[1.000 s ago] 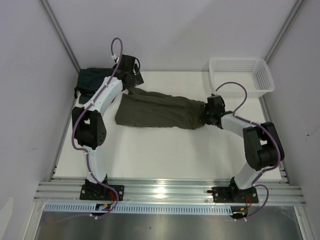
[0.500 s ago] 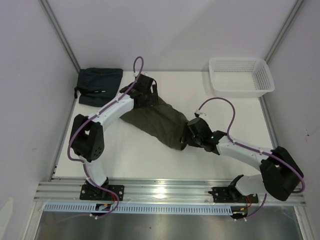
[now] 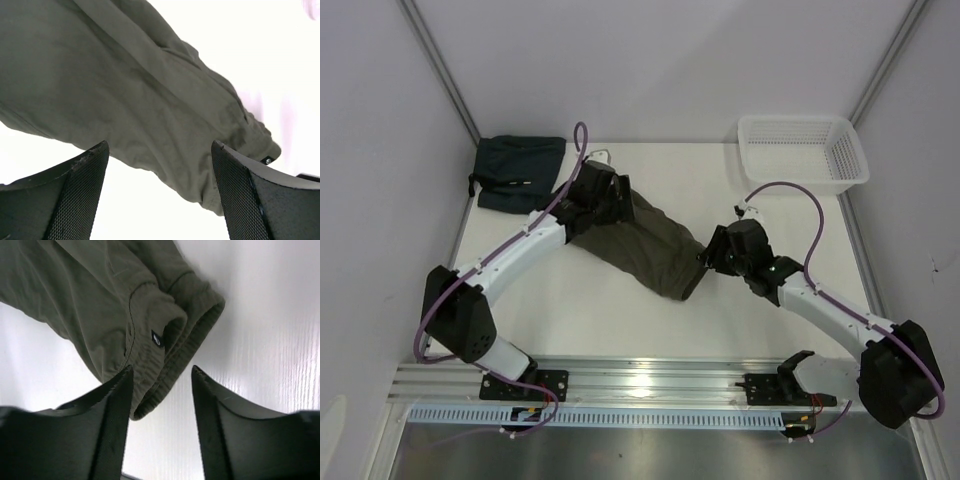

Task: Fold and stack the shorts
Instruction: Fold the shorts

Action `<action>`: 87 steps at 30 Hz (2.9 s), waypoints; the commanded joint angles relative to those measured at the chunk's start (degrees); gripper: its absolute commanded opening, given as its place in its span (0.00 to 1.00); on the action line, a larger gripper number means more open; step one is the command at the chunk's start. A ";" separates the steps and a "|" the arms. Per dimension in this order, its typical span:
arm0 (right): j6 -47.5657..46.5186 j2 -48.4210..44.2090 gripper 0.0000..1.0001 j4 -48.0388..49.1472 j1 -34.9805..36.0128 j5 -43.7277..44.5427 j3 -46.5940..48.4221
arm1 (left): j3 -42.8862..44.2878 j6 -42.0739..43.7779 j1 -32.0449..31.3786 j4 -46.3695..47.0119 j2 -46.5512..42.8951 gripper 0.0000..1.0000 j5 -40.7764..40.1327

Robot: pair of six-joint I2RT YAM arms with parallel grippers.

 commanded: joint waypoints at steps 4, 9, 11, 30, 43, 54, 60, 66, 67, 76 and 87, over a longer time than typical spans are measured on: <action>-6.01 3.11 0.40 7.44 -2.19 -7.45 3.17 | -2.78 2.20 -0.27 3.29 0.95 0.85 0.48; -6.18 5.84 0.26 8.75 -1.84 -13.60 5.98 | -0.85 -0.44 3.58 2.49 4.82 0.85 2.67; -6.36 7.77 0.23 9.37 -2.01 -15.01 6.86 | -0.67 -1.14 4.91 3.19 5.62 0.85 3.81; 7.08 34.22 0.09 32.46 -15.63 -25.30 6.17 | 5.22 -2.90 10.54 6.80 18.36 0.84 4.61; 8.32 35.11 0.08 29.06 -16.95 -21.88 4.76 | 15.31 -3.25 15.46 6.80 26.17 0.84 5.66; 5.95 31.59 0.07 26.33 -16.78 -20.12 4.49 | 24.64 -11.33 18.01 11.36 37.42 0.81 15.14; 5.07 31.50 0.06 25.98 -16.08 -19.42 4.23 | 26.39 -15.99 17.93 16.55 41.29 0.80 19.20; 3.40 31.24 0.06 24.22 -13.97 -17.31 4.49 | 27.54 -18.46 18.28 21.91 45.25 0.80 18.32; 3.31 31.24 0.06 24.14 -13.70 -16.96 4.49 | 27.98 -18.55 18.19 22.79 45.52 0.80 18.06; 2.34 27.03 0.55 20.54 -13.09 -16.51 5.72 | 27.81 -13.37 18.19 21.04 38.06 0.83 15.34; 2.16 10.69 0.94 16.32 -12.82 -22.13 0.72 | 11.21 -3.87 13.62 8.64 11.61 0.86 5.75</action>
